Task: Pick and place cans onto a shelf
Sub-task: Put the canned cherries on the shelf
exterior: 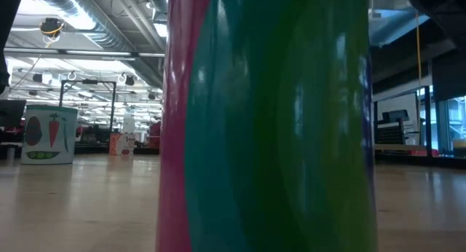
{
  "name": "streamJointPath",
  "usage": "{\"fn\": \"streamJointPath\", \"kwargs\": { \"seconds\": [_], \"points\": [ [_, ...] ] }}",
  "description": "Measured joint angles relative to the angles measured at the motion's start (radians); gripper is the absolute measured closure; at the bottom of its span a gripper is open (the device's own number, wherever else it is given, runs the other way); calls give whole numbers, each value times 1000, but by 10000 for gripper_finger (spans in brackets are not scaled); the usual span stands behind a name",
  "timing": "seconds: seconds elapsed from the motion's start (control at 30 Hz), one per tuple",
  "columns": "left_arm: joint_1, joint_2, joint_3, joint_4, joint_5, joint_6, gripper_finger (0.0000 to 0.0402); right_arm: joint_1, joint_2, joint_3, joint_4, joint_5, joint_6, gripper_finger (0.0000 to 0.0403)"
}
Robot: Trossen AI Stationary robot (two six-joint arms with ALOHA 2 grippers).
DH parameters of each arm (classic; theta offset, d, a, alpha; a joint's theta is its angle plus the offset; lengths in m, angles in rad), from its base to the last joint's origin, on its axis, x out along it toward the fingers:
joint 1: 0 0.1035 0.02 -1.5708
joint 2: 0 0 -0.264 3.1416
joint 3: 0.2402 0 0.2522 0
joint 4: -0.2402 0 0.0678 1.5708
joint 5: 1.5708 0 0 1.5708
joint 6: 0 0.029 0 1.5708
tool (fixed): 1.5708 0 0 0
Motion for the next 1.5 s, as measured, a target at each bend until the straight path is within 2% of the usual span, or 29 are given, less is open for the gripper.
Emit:
{"fn": "streamJointPath", "kwargs": {
  "seconds": [0.13,0.6,0.8,1.37,1.5],
  "points": [
    [0,0,0,0,0,0,376,-16,37,31,11,-65,0,403],
    [0,0,0,0,0,-1,376,-19,103,33,21,-41,-22,403],
    [0,0,0,0,0,-2,376,-21,116,32,74,34,-24,403],
    [0,0,0,0,0,-2,376,-30,116,15,73,30,-52,403],
    [0,0,0,0,0,-2,376,-30,117,11,71,31,-53,392]
  ]
}}
